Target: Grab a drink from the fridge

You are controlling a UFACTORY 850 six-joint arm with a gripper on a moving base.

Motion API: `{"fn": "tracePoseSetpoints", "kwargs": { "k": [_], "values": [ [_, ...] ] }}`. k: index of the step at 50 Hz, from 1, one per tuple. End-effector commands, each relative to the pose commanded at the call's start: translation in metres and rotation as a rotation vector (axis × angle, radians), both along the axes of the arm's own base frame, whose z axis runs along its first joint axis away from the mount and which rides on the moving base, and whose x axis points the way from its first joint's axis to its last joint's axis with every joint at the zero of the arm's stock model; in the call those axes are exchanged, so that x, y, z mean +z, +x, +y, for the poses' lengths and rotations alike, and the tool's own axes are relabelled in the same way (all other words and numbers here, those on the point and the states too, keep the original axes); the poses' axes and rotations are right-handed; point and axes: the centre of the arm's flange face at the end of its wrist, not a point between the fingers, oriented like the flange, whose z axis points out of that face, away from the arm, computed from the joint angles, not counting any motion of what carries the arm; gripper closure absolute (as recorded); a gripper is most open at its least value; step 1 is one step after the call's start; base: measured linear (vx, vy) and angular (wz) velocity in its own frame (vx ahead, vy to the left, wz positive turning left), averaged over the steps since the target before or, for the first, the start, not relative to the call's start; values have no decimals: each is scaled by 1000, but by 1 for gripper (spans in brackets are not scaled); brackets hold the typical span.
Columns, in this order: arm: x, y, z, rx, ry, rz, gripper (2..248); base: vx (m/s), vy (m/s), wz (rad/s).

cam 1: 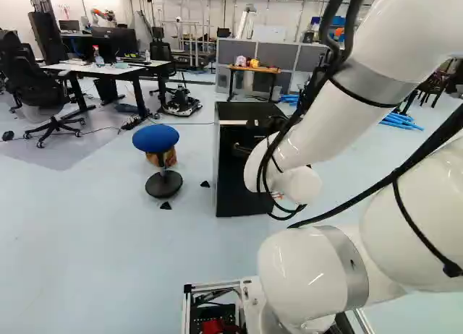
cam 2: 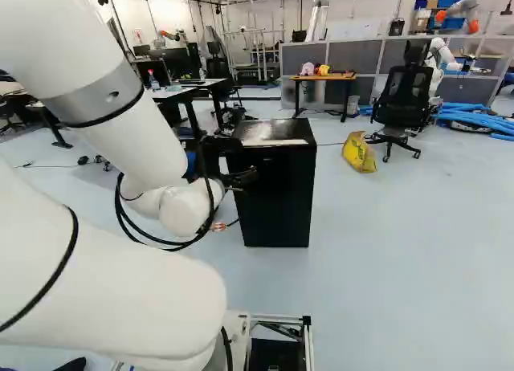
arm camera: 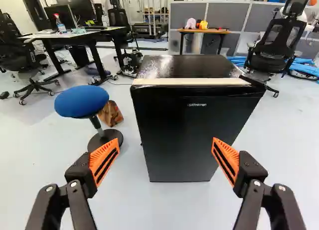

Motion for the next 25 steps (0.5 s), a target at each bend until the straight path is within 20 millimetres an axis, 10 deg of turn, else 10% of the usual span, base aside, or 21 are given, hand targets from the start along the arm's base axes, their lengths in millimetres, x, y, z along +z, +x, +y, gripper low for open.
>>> {"fn": "tracePoseSetpoints", "kwargs": {
  "k": [25],
  "values": [
    [0, 0, 0, 0, 0, 0, 3, 43, 20, -7]
  ]
}}
